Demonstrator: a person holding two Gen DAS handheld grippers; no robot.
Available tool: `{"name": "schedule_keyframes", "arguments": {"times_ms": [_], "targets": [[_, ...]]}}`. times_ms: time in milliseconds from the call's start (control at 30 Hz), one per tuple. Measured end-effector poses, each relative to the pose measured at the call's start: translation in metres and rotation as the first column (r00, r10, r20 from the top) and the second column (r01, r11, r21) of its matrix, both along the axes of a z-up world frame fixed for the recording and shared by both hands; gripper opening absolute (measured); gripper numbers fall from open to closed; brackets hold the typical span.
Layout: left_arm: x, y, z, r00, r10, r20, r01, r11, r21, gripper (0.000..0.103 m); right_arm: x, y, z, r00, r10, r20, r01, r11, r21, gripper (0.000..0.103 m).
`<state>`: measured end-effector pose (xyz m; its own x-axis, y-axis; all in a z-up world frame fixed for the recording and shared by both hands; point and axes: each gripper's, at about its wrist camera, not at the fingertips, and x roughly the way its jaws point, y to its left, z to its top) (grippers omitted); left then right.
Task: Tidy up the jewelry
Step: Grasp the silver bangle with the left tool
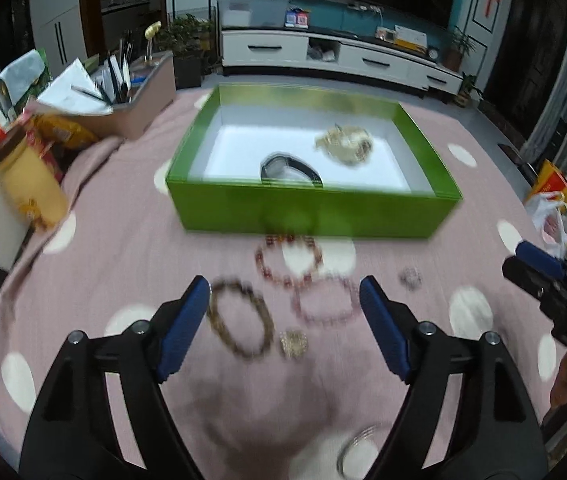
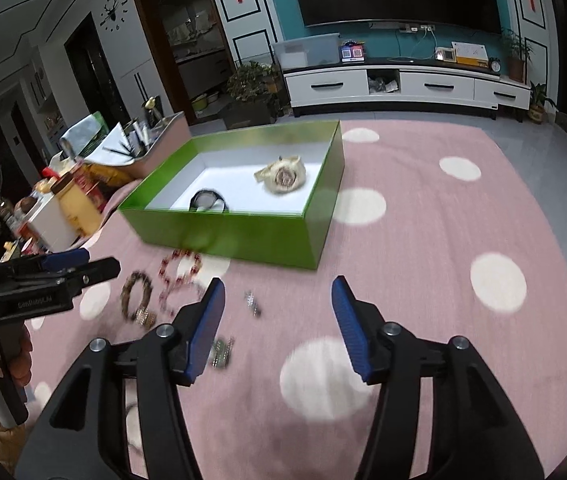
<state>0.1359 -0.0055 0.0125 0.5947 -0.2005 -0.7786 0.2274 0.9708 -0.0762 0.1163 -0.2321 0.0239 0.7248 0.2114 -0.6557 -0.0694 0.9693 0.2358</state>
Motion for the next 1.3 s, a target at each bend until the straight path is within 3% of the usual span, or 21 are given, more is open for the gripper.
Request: {"name": "schedule_keyframes", "arguments": {"times_ms": [300, 633, 833, 967, 1300], "targets": [[-0.067, 0.013, -0.019, 0.999, -0.013, -0.051, 0.012, 1.000, -0.020, 0.079, -0.056, 0.010, -0.008, 0.999, 0.027, -0.018, -0.026, 1.000, 0.009, 0.057], [-0.104, 0.015, -0.046, 0.995, -0.036, -0.097, 0.034, 0.999, -0.021, 0.079, -0.087, 0.014, -0.022, 0.999, 0.029, -0.034, -0.027, 0.999, 0.042, 0.057], [-0.109, -0.001, -0.057, 0.990, -0.103, -0.098, 0.103, 0.995, -0.002, 0.068, -0.094, 0.014, -0.028, 0.999, 0.023, -0.044, -0.020, 0.998, 0.066, 0.057], [-0.106, -0.014, -0.062, 0.984, -0.155, -0.091, 0.157, 0.988, 0.013, 0.055, -0.096, 0.013, -0.029, 0.999, 0.021, -0.046, -0.018, 0.997, 0.069, 0.057], [-0.091, -0.031, -0.071, 0.974, -0.220, -0.057, 0.224, 0.973, 0.063, 0.032, -0.094, 0.011, -0.033, 0.998, 0.013, -0.057, -0.009, 0.998, 0.066, 0.057]]}}
